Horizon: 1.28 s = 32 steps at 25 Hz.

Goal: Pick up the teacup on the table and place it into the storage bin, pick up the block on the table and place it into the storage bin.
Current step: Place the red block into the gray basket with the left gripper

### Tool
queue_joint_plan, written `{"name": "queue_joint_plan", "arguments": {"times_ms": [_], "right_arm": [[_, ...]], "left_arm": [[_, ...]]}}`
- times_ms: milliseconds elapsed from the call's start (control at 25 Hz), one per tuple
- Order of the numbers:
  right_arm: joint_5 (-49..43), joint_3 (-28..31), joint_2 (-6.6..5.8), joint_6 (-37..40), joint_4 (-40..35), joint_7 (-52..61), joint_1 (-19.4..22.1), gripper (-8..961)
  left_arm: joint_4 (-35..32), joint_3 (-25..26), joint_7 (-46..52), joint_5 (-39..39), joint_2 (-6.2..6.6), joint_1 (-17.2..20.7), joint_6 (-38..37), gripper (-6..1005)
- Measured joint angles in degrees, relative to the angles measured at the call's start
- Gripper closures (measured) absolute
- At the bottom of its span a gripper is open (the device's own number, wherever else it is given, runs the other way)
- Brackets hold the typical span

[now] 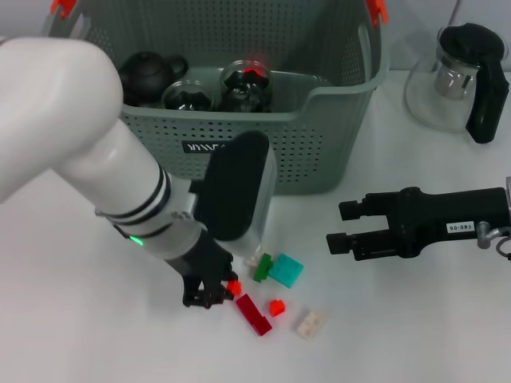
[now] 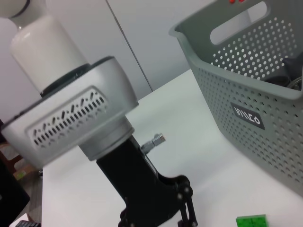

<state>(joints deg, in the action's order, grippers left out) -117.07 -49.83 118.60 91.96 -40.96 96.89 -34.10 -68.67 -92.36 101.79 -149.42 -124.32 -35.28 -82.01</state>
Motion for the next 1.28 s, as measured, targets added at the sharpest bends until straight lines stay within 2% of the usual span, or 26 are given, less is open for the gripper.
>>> {"name": "queue_joint_plan", "arguments": {"times_ms": [120,320,480,640,760,880,1000,1160,1280], "right_arm": [[0.00,0.00,-0.10,0.08,0.00,-0.03,0.08,130],[0.00,0.00,-0.19,0.31,0.00,-0.03,0.14,129],[-0.01,0.00,-0.33,0.38,0.06,-0.04,0.27,130],[-0.01,-0.01,-0.39,0.42,0.08,-0.04,0.27,130],[0.00,0.05,-0.39,0.43,0.09,-0.03,0.22,131],[0.01,0.08,-0.36,0.42,0.09,-0.03,-0.01,131],[-0.02,0.04,-0.26,0.41,0.09,-0.04,-0.18,129],[-0.04,-0.09,-0.21,0.41,0.09,-0.03,-0.27,130],[-0.07,-0.16,-0.15,0.41,0.09,-0.03,-0.32,131]], "left_arm": [[-2.66,3.26,1.26,-0.42,0.10,0.07,-2.14,819],[-9.57,14.84,2.54,0.79,0.04,0.35,-10.11,810],[-14.83,27.12,3.65,6.47,0.15,-0.37,-19.52,803],[-19.38,41.92,7.34,14.92,0.56,-4.12,-28.14,796],[-19.90,50.17,11.37,21.62,1.93,-7.57,-29.33,791],[-16.91,51.73,14.79,23.90,3.72,-9.71,-22.09,785],[-11.33,48.86,16.81,22.17,5.35,-10.94,-10.82,780],[-4.28,45.59,19.20,19.22,6.54,-11.93,1.98,773],[-0.59,45.30,20.36,18.78,7.25,-12.63,6.16,767]]}}
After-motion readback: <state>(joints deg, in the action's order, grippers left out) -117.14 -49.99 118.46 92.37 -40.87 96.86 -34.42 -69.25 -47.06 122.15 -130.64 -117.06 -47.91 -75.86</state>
